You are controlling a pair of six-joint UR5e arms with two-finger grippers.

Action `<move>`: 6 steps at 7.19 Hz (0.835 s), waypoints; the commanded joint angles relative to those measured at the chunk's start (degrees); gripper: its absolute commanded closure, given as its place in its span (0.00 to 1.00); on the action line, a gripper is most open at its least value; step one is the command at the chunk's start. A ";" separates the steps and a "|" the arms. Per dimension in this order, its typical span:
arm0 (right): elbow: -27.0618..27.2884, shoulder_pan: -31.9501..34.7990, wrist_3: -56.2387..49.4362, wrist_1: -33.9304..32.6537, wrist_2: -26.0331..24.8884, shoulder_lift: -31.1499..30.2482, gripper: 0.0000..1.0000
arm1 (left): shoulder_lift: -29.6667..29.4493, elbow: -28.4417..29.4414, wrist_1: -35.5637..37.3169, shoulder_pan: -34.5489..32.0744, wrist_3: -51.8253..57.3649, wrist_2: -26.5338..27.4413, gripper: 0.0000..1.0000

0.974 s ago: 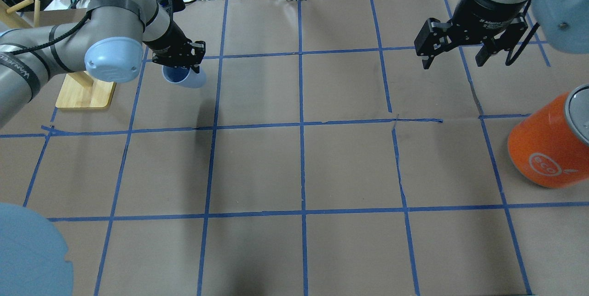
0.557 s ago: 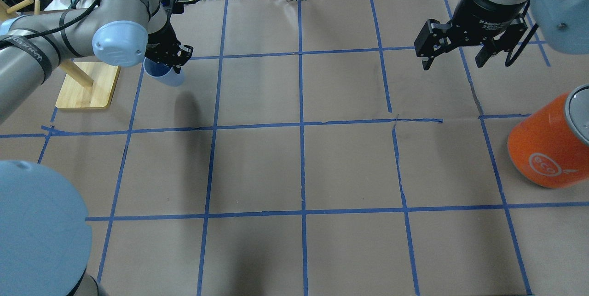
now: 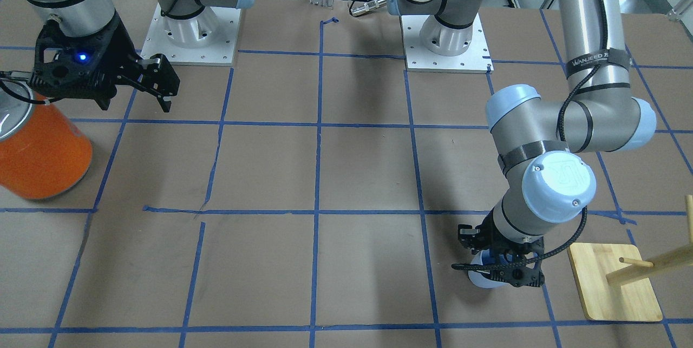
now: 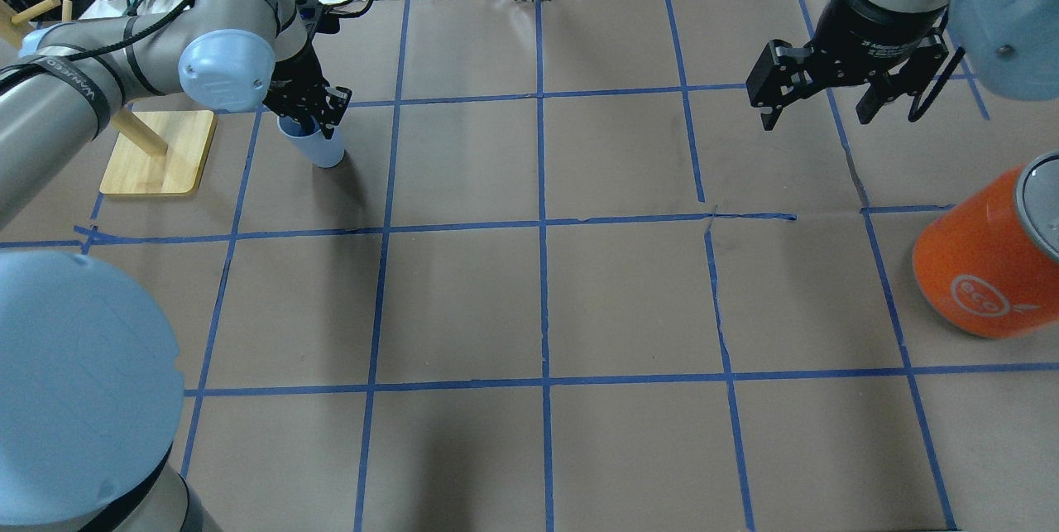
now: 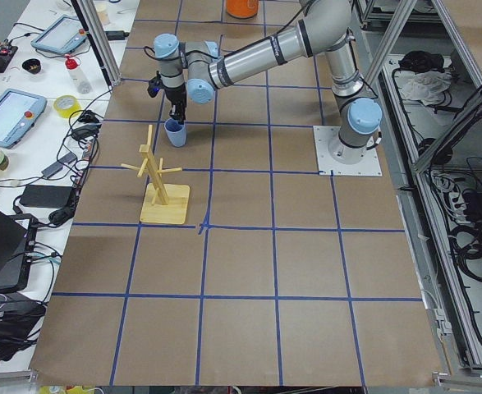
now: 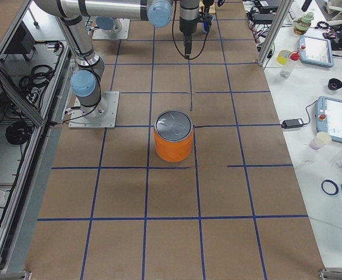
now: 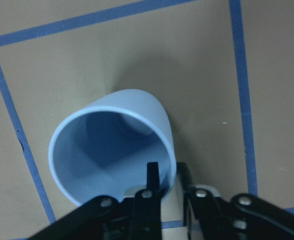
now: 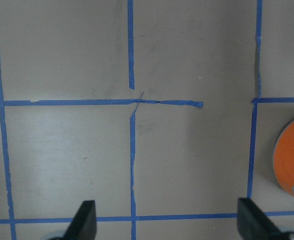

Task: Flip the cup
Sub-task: 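Open the left gripper and raise it away from the upright cup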

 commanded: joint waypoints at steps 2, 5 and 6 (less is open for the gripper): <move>0.01 0.02 -0.06 -0.09 -0.01 0.09 0.00 | 6.71 1.38 -9.54 -0.52 -0.81 -0.07 0.23; 0.01 -0.07 -0.06 -0.18 -0.01 0.09 0.00 | 17.43 2.80 -16.45 -3.76 -3.10 -5.16 0.23; 0.01 0.02 -0.06 -0.09 0.08 0.09 0.00 | 20.94 2.19 -16.62 -4.21 -3.01 -5.17 0.23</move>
